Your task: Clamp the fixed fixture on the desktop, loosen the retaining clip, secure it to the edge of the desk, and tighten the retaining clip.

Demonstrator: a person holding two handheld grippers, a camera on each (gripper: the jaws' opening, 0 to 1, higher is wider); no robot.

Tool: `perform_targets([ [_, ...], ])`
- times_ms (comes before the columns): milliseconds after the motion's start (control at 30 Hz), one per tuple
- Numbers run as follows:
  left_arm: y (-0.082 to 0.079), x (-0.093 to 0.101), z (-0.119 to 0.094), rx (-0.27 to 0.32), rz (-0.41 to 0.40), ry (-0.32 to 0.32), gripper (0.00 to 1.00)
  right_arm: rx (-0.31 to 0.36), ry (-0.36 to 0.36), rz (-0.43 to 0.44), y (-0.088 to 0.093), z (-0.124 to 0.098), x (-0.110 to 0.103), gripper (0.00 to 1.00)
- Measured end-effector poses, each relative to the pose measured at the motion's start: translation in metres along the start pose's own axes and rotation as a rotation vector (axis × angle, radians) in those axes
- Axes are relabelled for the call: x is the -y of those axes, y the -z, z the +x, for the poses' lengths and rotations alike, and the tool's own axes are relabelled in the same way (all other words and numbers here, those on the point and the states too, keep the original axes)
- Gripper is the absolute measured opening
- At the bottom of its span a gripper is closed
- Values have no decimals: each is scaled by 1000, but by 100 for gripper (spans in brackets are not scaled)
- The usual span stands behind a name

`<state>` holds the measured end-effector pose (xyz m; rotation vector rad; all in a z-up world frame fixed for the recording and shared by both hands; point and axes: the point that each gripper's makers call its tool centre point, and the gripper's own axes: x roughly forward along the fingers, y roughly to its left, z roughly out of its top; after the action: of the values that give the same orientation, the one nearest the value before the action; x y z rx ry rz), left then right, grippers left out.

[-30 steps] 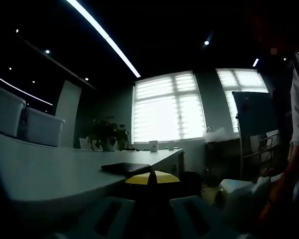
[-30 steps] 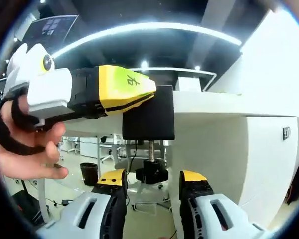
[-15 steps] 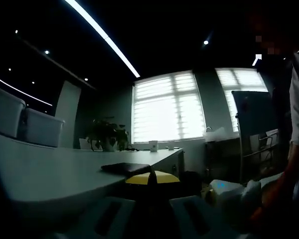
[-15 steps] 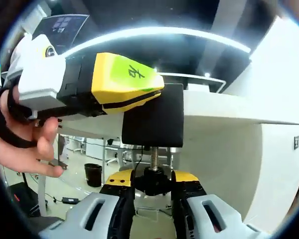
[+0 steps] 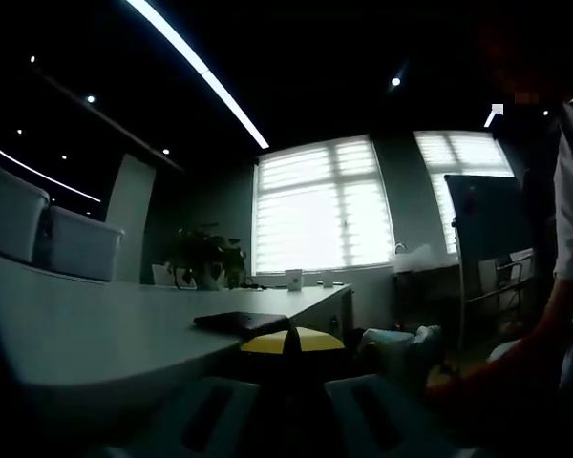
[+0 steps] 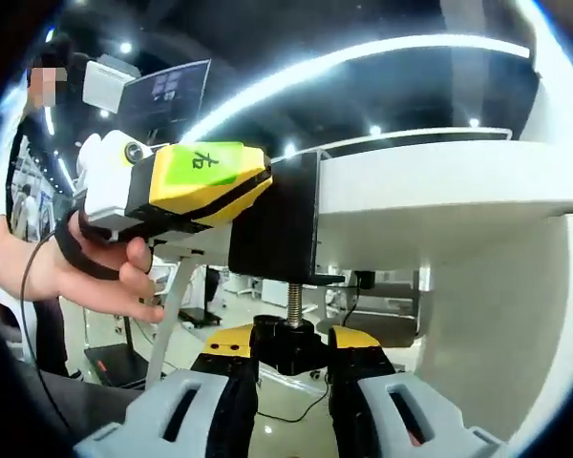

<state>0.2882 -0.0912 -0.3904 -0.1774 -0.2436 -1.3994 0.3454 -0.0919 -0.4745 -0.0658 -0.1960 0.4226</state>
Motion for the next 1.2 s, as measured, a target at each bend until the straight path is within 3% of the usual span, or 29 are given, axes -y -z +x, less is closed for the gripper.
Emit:
perform_targets([
  [67,0,0,0,0,0,0,1,2,-4,15,1,0,-2,27],
  [133,0,0,0,0,1,0,1,0,35,32,2,-2,-1,27],
  [233,0,0,0,3,-4,-1,1,10,163,87,7,-11,4,28],
  [333,0,0,0,5,-7,-3,1,-10,283,75,18,-26,2,32],
  [400,0,0,0,2,-1,-4,1,-12,317,90,22,-33,-8,33],
  [533,0,0,0,3,-3,-3,1,-40,422,-31,14,-42,-15,37],
  [633,0,0,0,0,1,-3,1,6,548,-46,0,-47,-9,38],
  [767,0,1,-1,-1,8,-8,1,-3,555,-49,-1,-33,-12,41],
  [900,0,1,-1,-1,7,-6,1,-35,613,-82,3,-27,1,41],
  [1200,0,1,-1,3,3,-2,1,-10,620,-92,-2,-20,6,37],
])
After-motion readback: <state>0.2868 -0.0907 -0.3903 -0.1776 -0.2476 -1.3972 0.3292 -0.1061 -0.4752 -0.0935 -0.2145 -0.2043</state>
